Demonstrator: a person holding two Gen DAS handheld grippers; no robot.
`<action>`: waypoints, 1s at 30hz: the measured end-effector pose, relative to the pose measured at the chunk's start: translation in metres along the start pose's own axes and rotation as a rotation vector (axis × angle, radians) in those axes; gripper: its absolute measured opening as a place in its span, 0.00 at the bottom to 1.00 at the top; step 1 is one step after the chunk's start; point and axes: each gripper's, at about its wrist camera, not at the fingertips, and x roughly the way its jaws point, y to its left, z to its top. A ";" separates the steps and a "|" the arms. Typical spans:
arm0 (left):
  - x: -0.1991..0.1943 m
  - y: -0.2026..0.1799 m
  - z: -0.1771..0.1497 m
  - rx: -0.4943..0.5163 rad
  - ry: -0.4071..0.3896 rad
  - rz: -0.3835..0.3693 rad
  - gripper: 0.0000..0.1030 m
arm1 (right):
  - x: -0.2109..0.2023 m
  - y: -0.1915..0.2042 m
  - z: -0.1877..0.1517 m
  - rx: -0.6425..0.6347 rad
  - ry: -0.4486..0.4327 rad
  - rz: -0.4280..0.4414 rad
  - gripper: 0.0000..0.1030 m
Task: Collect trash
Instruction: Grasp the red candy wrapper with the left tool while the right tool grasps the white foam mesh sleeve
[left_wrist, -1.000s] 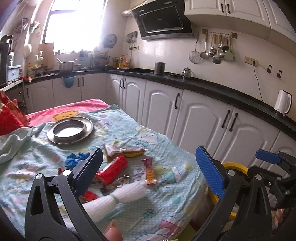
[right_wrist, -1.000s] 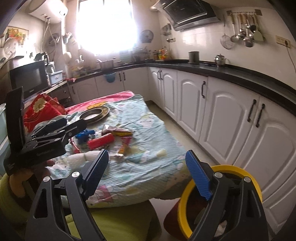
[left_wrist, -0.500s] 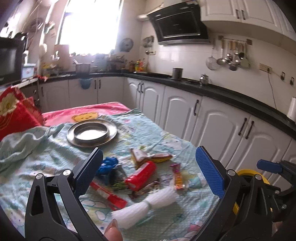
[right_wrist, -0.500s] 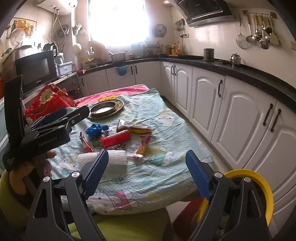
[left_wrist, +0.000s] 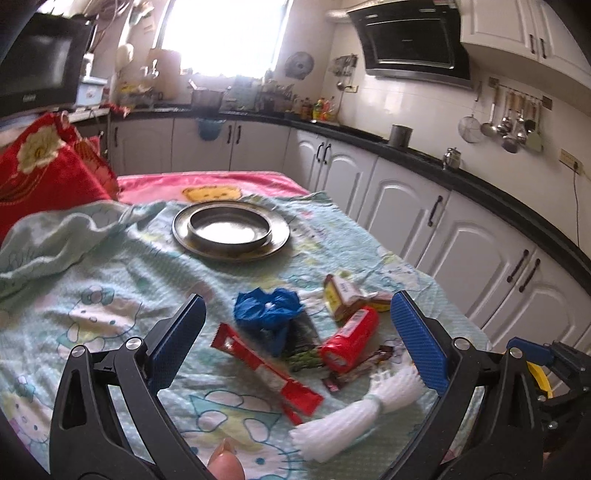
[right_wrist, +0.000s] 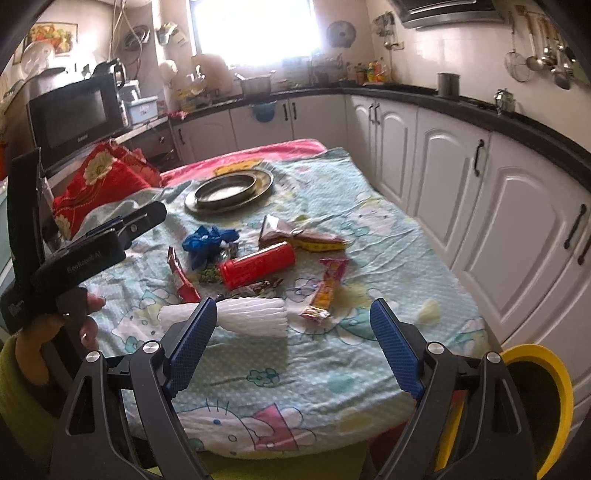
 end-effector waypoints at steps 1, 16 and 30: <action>0.003 0.003 0.000 -0.009 0.007 0.004 0.89 | 0.005 0.000 -0.001 -0.002 0.009 0.004 0.79; 0.041 0.049 -0.022 -0.155 0.151 0.027 0.82 | 0.075 0.020 -0.001 -0.084 0.138 0.088 0.67; 0.059 0.059 -0.041 -0.239 0.257 -0.014 0.48 | 0.092 0.032 -0.015 -0.133 0.251 0.185 0.21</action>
